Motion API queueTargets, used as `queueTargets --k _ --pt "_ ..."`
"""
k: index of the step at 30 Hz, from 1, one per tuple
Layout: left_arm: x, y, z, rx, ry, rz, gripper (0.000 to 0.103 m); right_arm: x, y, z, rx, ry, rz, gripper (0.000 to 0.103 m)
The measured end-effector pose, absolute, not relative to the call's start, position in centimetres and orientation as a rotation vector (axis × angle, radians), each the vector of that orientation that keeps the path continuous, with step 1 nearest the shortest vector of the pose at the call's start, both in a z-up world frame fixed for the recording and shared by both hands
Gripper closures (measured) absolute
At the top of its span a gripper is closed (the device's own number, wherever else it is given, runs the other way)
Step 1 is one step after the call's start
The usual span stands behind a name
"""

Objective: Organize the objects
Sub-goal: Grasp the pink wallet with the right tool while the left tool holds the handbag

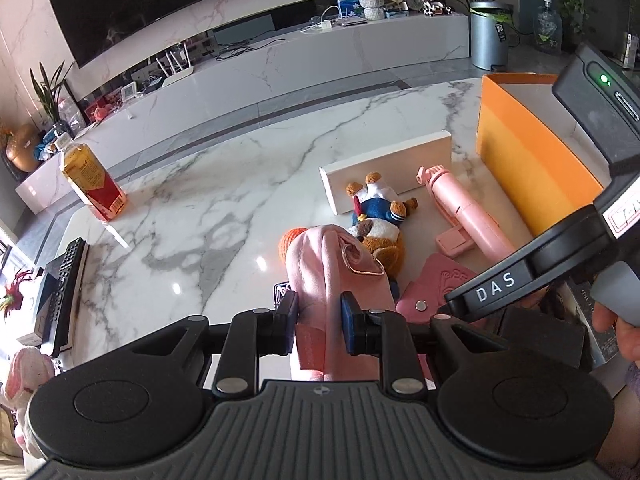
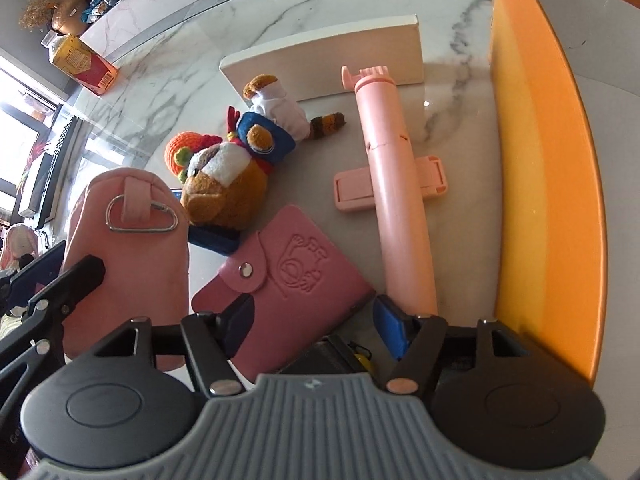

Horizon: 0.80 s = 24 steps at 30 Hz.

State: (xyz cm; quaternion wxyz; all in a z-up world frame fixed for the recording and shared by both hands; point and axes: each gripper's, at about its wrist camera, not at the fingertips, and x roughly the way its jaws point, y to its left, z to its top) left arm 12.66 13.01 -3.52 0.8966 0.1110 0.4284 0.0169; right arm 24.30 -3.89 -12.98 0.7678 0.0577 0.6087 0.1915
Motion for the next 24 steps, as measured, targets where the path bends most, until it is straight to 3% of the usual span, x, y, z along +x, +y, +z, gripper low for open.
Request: queueTargets --k 5,9,11,12,13,17,20,21,22,24 --pt "12.8 13.0 -3.8 0.242 0.894 0.02 0.077 24.4 -3.4 -13.0 0.141 1.333 0.396 0.027" --pt "12.8 13.6 -4.2 0.213 0.913 0.02 0.077 24.5 -3.7 -12.8 0.205 1.306 0.394 0.04" --pt "12.8 13.9 -4.3 0.2 0.917 0.018 0.077 24.6 -4.2 -12.9 0.269 1.289 0.407 0.058" --pt "12.8 14.0 -4.3 0.191 0.922 0.011 0.077 24.7 -4.4 -13.0 0.301 1.295 0.439 0.095" --pt "12.9 14.0 -4.4 0.185 0.927 0.006 0.077 24.6 -4.3 -13.0 0.322 1.301 0.474 0.103" --pt "12.8 14.2 -4.1 0.189 0.926 0.02 0.078 23.8 -3.5 -11.9 0.259 1.248 0.496 0.103" --pt "12.5 14.1 -3.5 0.289 0.898 0.052 0.078 24.2 -4.2 -11.4 0.25 1.289 0.436 0.077" --pt "12.5 14.0 -3.5 0.331 0.891 0.053 0.078 24.4 -4.5 -11.5 0.25 1.314 0.418 0.052" --pt "12.6 13.9 -3.5 0.355 0.89 0.044 0.078 24.4 -4.8 -11.5 0.24 1.329 0.398 0.047" --pt "12.9 13.8 -3.6 0.357 0.897 0.002 0.078 24.5 -5.2 -11.8 0.214 1.356 0.367 0.049"
